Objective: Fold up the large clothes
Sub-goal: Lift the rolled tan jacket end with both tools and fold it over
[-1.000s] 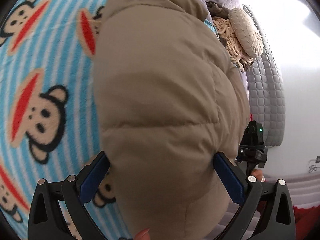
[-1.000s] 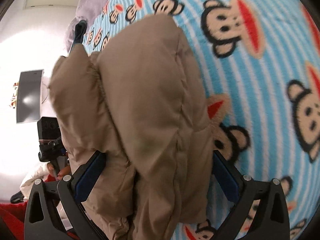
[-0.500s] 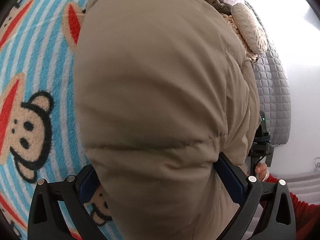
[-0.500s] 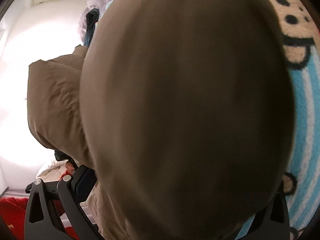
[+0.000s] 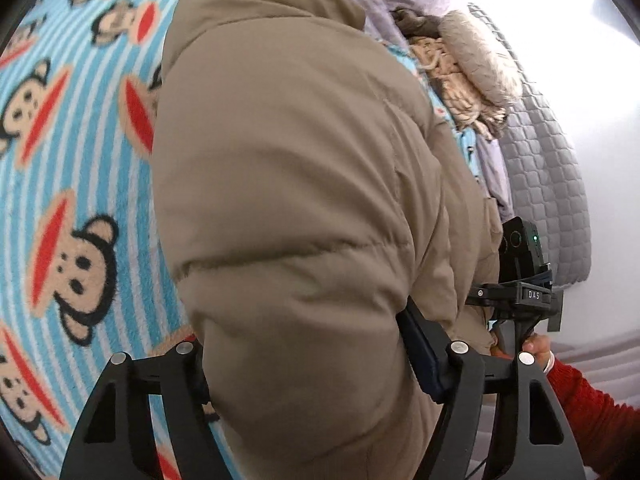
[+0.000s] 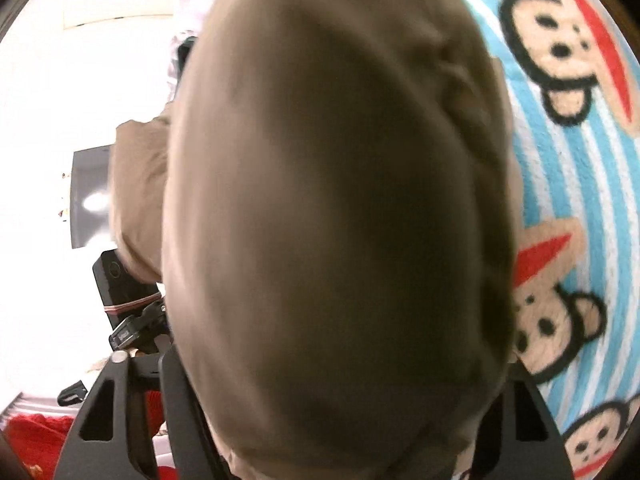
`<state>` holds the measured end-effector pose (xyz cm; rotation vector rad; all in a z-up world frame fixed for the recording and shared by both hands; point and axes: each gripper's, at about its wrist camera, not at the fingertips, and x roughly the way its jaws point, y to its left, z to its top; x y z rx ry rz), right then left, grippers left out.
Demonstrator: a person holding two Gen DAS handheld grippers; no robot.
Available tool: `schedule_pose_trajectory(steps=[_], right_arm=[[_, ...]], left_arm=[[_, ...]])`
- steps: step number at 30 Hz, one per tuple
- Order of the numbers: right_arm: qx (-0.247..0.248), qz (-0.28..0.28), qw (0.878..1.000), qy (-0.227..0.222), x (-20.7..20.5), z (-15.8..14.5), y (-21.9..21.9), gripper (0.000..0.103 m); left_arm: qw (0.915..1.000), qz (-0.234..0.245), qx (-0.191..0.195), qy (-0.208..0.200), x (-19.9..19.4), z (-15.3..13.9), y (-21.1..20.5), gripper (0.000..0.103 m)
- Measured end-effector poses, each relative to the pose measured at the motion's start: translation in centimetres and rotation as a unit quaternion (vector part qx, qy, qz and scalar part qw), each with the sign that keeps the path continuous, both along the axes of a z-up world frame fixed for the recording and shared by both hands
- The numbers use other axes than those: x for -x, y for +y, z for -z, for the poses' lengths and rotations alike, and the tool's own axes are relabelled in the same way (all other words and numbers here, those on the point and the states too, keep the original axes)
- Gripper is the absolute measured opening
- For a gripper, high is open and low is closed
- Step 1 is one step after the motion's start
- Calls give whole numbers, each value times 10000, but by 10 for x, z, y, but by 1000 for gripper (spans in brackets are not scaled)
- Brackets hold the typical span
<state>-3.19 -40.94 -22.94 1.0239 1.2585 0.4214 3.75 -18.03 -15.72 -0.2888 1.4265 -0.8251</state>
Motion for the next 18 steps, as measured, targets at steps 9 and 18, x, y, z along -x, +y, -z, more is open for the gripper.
schedule_pose_trajectory(steps=[9, 18], right_arm=[[-117, -25, 9978, -651, -28, -59, 49, 68], [-319, -195, 9961, -800, -107, -47, 139, 68]], left_arm=[[9987, -77, 176, -477, -40, -63, 44, 74], [9954, -527, -251, -762, -126, -76, 128, 75]])
